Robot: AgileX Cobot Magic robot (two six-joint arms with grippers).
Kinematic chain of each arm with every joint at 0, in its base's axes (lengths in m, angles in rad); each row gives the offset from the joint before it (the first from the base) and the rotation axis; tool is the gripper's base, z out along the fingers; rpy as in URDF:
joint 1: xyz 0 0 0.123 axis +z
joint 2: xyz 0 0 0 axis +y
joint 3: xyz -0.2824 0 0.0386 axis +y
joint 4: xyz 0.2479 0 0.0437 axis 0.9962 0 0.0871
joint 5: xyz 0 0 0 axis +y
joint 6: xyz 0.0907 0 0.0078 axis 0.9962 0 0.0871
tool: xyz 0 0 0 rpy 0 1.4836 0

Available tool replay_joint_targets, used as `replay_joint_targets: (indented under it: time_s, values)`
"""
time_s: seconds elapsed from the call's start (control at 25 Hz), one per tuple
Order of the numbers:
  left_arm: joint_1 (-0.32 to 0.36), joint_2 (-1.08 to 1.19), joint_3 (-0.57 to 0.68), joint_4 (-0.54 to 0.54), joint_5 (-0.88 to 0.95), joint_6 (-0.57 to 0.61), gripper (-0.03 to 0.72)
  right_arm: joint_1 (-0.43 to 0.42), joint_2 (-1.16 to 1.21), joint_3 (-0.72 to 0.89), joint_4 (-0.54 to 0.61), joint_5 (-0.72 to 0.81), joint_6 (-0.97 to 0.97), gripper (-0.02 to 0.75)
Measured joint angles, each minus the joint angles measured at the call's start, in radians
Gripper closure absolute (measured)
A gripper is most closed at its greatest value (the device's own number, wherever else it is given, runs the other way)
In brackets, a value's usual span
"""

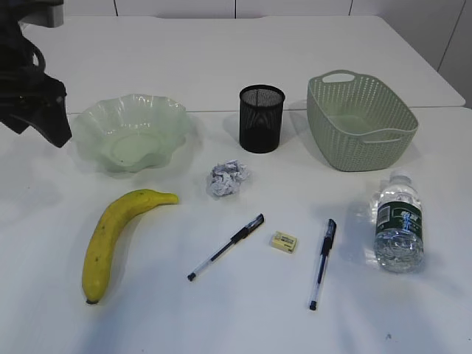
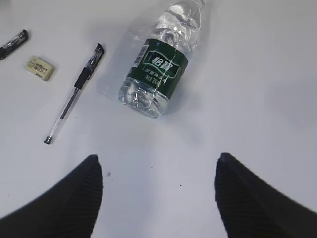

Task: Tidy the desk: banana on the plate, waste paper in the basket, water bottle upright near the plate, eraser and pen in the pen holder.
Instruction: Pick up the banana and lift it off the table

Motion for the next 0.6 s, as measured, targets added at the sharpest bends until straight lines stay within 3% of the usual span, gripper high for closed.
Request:
replay_joint_targets:
  time_s: [0.44,0.6]
  values:
    - [-0.133,0.184,-0.106,0.023,0.013,0.002,0.168,0.000,0.015,0.000,0.002,-0.039,0.000,0.211]
    - [-0.147,0.249,-0.135,0.047,0.038,-0.002,0.167,0.000,0.015,0.000,0.002,-0.027,0.000,0.211]
